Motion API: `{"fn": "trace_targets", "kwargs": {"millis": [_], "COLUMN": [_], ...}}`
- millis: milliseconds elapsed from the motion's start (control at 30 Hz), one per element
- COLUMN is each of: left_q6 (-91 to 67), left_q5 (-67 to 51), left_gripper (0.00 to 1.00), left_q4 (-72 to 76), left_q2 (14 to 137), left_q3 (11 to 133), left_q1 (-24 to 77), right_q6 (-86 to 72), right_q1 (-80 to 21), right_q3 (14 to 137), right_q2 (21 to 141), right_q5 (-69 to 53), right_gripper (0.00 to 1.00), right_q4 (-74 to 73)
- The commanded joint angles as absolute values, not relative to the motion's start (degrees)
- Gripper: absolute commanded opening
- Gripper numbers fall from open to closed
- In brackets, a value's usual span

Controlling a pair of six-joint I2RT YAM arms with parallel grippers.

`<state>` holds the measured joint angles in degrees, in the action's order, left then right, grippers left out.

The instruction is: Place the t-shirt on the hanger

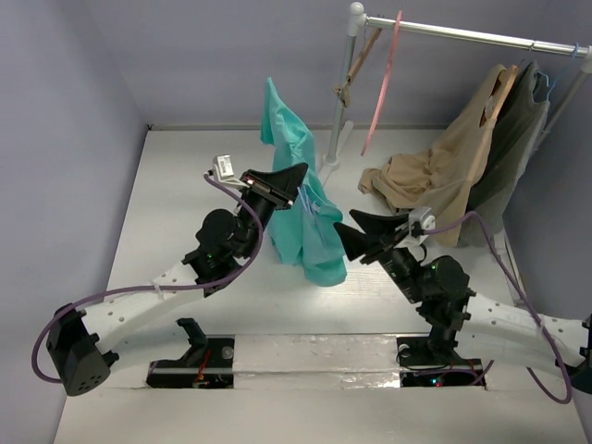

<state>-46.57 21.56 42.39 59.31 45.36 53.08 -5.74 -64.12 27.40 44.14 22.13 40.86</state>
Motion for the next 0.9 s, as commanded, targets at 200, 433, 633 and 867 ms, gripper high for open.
{"fn": "trace_targets", "kwargs": {"millis": [200, 433, 633, 867], "left_q6": [-47.72, -48.95, -49.22, -49.22], "left_q5": [21.19, 20.83, 21.27, 21.71], "left_gripper": [0.0, 0.0, 0.0, 0.0], "left_q4": [45.44, 43.68, 42.72, 43.06], "left_q2": [53.35, 52.29, 51.59, 51.68], "left_q3": [45.7, 46.14, 46.14, 45.88], "left_q1": [52.38, 52.38, 52.38, 52.38], "right_q6": [-10.37, -10.11, -8.43, -10.46], "right_q1": [-62.76, -52.65, -49.83, -49.83], "right_q3": [18.28, 20.38, 26.01, 24.0], "right_q2": [33.92, 40.86, 50.96, 52.64], "right_q5": [27.68, 16.02, 4.25, 1.05], "right_gripper": [0.54, 0.57, 0.58, 0.59], "right_q4": [31.82, 28.92, 28.82, 32.43]}}
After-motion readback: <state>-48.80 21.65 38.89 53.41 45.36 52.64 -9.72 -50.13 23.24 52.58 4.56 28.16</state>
